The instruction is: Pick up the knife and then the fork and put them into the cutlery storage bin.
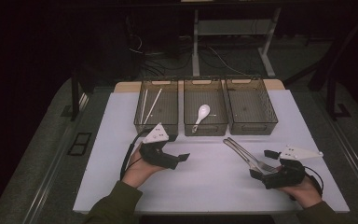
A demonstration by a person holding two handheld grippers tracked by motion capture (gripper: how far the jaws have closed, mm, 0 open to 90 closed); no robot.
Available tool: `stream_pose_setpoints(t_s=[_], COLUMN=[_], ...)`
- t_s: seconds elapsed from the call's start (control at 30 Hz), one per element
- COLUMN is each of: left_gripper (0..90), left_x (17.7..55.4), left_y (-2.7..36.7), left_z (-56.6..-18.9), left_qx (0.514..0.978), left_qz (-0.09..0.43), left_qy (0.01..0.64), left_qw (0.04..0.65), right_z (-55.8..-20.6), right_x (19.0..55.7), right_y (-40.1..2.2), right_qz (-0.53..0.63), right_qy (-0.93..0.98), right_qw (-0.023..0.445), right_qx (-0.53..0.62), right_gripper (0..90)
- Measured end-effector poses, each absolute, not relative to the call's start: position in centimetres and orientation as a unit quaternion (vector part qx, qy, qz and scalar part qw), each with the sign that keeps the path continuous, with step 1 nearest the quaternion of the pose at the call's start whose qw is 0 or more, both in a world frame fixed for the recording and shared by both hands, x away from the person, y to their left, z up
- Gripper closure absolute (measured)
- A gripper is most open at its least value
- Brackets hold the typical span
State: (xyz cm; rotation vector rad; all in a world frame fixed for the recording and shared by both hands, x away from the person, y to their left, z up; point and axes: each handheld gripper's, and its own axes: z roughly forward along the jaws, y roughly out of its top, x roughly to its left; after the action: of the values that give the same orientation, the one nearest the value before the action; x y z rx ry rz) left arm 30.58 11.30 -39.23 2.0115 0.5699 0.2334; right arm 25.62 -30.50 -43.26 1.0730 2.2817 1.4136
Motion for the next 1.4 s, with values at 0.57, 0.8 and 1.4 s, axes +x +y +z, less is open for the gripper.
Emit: stream_pose_setpoints(t_s=[0.57,0.8,1.4], left_gripper=[4.2,0.0,0.0], left_x=[27.5,26.9,26.7], left_y=[15.1,15.9,15.6], left_z=[-41.8,-43.0,-42.8], left_qx=[0.814,0.820,0.823], left_qz=[0.108,0.098,0.094], left_qy=[0.251,0.261,0.252], left_qw=[0.513,0.500,0.501], right_z=[-43.2,-43.2,-41.5], right_x=[25.5,25.5,26.6], right_y=[-30.4,-30.6,-31.2], right_qz=[0.485,0.487,0.450], right_qy=[0.783,0.781,0.799], right_qw=[0.124,0.123,0.130], right_qx=[0.369,0.370,0.378], right_gripper=[0.9,0.9,5.3])
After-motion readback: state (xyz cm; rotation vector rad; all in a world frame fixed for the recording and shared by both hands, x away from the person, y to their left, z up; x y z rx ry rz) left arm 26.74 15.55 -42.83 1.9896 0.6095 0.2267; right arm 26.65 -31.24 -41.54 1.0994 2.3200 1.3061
